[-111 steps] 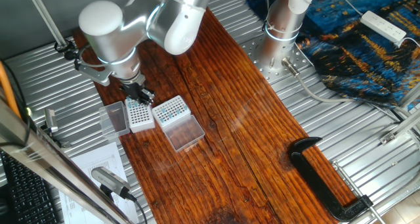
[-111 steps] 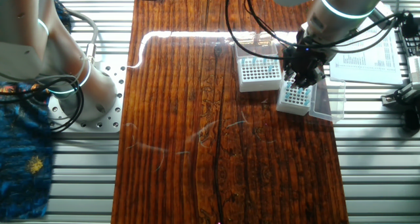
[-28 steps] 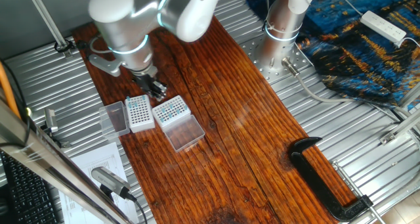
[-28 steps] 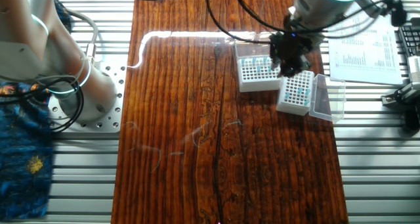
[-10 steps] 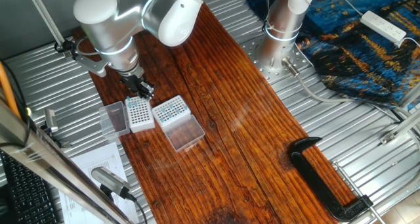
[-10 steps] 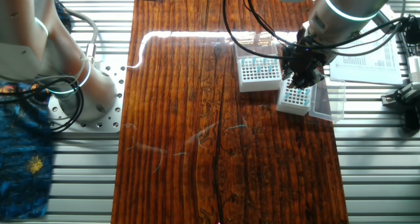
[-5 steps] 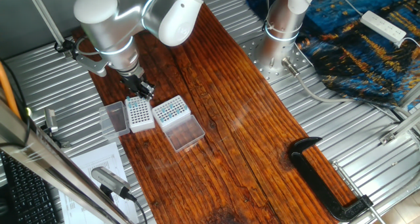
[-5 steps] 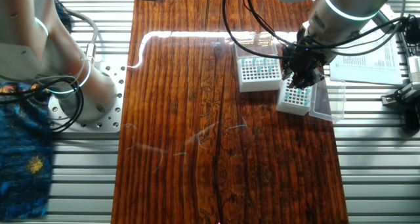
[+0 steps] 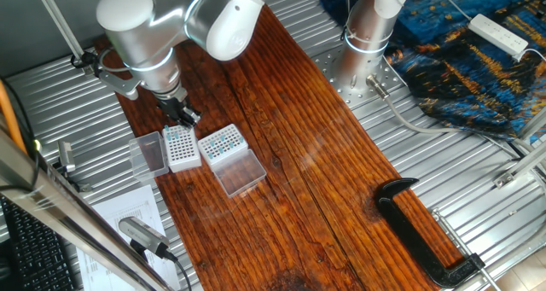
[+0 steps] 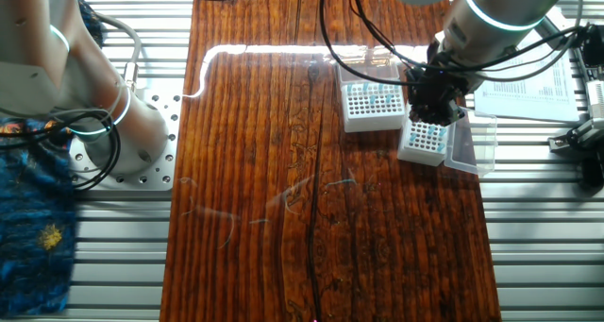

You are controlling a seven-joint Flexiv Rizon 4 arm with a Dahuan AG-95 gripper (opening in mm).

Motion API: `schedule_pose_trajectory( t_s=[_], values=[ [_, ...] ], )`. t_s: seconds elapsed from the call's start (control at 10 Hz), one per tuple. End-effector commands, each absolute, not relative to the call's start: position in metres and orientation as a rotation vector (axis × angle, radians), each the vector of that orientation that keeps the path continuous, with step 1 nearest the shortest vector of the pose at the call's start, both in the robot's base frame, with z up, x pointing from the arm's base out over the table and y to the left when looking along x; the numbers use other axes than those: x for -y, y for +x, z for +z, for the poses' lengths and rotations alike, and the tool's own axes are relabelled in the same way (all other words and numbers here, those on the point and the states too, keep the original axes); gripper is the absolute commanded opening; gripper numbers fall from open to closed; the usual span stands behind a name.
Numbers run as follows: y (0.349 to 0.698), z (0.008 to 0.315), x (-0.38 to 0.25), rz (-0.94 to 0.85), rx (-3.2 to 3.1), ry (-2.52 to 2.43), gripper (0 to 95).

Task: Transfer all medium pipette tips from one holder to another

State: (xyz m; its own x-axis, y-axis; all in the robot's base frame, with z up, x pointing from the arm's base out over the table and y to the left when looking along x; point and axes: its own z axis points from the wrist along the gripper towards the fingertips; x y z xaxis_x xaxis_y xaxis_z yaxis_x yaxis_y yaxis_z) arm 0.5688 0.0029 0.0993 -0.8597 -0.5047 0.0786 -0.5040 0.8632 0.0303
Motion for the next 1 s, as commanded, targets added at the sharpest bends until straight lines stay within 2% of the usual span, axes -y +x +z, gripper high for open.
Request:
schedule_pose_trajectory(
  t_s=[0.1, 0.4, 0.5, 1.0],
  values=[
    [0.569, 0.099, -0.003, -0.011, 2.948, 0.805, 0.0],
    [0.571, 0.096, -0.002, 0.003, 2.936, 0.849, 0.0],
    [0.571, 0.094, -0.001, 0.003, 2.931, 0.867, 19.0],
    [0.572, 0.094, 0.012, 0.013, 2.915, 0.922, 19.0]
  ],
)
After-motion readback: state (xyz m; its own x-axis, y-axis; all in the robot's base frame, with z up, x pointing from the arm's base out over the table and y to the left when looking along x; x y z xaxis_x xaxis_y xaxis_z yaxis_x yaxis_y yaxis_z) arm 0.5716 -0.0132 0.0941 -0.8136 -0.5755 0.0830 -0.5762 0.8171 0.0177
